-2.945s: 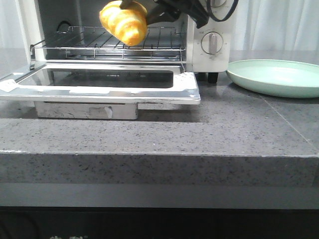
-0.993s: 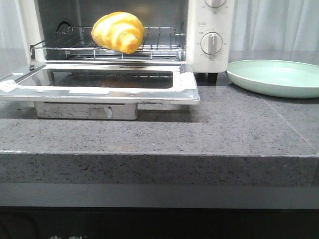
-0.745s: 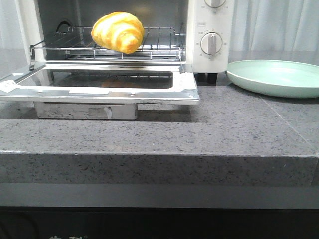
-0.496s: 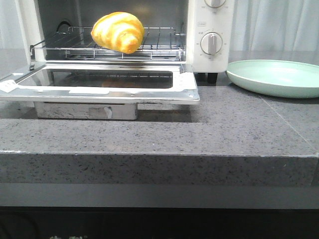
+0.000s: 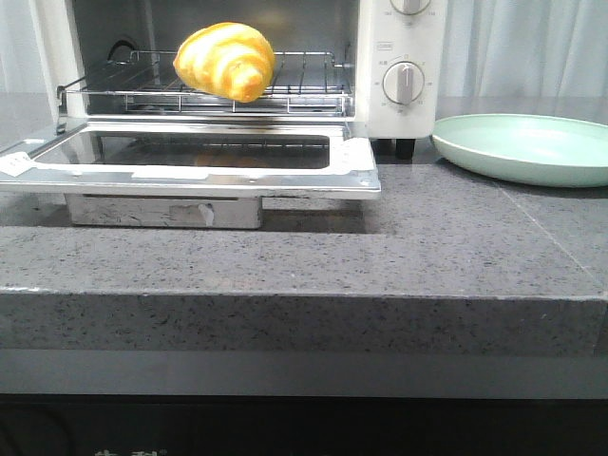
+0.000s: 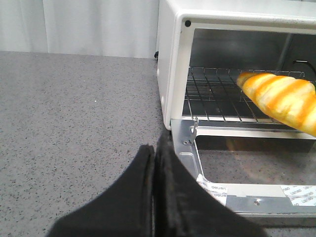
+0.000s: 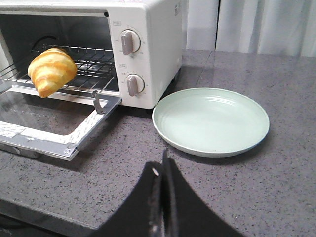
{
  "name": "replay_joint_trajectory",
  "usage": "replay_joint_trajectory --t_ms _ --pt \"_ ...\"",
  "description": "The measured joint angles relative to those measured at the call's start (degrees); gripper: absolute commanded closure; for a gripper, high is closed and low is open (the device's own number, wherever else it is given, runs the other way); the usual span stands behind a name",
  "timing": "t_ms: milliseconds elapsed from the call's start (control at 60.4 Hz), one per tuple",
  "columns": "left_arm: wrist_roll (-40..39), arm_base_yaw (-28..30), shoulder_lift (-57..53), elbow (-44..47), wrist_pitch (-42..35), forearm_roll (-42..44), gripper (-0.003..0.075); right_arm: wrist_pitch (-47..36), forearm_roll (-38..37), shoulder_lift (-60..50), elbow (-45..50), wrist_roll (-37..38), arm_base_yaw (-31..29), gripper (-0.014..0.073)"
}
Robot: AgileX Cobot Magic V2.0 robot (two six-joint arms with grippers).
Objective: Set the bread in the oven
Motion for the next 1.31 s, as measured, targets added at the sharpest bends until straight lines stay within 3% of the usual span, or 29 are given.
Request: replay_joint_trajectory --t_ms 364,794,1075,1307 --pt "0.0 0.0 -1.8 2.0 -0.2 1.1 0.0741 0.0 0.0 0.0 0.0 0.0 0.0 0.0655" --pt "-2.6 6.1 -26.0 16.6 3.9 3.8 0.0741 0.0 0.0 0.0 0.0 0.0 0.0 0.0655" --pt "-3.0 6.9 -26.1 24.5 2.0 3.8 0.0741 0.0 0.0 0.0 0.0 0.0 0.0 0.0655" --pt "-3.0 6.9 -26.1 24.5 0.0 3.8 0.0741 0.0 0.0 0.0 0.0 0.0 0.0 0.0655"
